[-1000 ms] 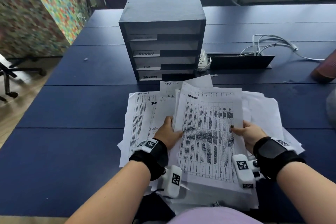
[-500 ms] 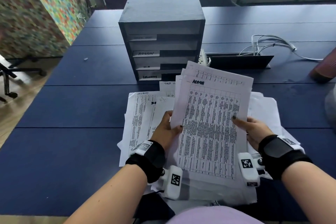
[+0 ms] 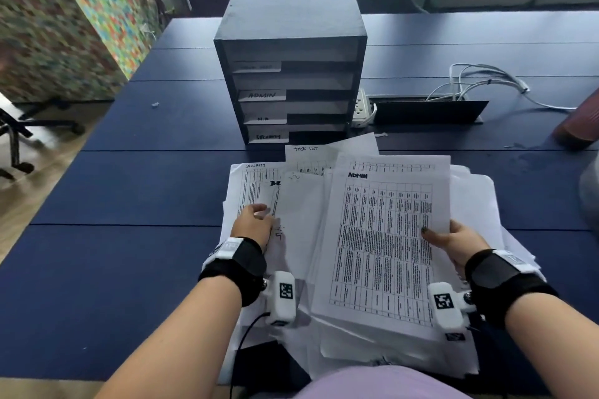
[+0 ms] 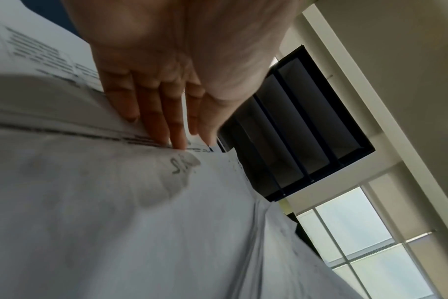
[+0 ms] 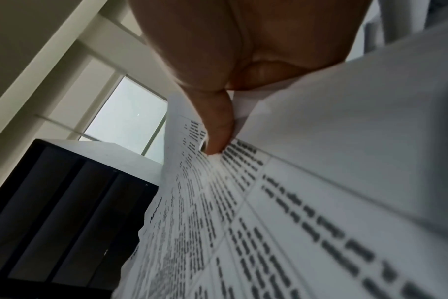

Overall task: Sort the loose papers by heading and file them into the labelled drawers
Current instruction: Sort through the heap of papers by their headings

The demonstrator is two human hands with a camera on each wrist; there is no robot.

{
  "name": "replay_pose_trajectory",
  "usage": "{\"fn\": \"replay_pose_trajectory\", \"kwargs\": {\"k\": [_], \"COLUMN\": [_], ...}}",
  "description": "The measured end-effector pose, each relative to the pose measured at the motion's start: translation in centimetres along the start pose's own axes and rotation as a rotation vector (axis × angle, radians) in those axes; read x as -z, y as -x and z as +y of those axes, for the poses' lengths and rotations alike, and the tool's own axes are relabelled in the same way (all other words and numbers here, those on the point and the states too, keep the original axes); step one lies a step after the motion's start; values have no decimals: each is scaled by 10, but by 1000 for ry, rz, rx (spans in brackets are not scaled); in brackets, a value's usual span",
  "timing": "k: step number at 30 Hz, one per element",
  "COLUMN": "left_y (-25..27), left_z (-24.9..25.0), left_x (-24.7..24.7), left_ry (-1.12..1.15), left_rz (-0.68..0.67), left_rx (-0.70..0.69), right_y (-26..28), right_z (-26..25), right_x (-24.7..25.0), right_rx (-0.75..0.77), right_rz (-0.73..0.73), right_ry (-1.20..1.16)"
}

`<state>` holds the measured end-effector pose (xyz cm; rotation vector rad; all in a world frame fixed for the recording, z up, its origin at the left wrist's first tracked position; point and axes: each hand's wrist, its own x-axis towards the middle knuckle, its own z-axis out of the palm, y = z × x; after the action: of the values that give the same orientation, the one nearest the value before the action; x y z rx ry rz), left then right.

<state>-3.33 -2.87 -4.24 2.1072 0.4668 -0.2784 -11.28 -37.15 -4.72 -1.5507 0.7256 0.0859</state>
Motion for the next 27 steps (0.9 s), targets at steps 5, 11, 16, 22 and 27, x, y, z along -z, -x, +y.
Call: {"fn": "replay_pose_trajectory", "kwargs": {"k": [5,11,16,22,27], "left_y": [1,0,-1,6,24], "left_z": [10,28,58,95,102], "left_x": [-3,11,45,75,67], "left_ry": [-31,-183,57,439,661], "left_rz": [-122,98,315,327,-138], "left_rx": [-49,-171,-281,-578,-609], "right_y": [1,0,-3,-9,-10], "right_z": [-2,2,4,11,8], "right_x": [-1,4,13,15,16], "right_rx": [-38,-48,-73,-66,-54], "right_rz": [-61,-15,5,33,53], "right_ry": [-83,-82,-94,-63,-25]}}
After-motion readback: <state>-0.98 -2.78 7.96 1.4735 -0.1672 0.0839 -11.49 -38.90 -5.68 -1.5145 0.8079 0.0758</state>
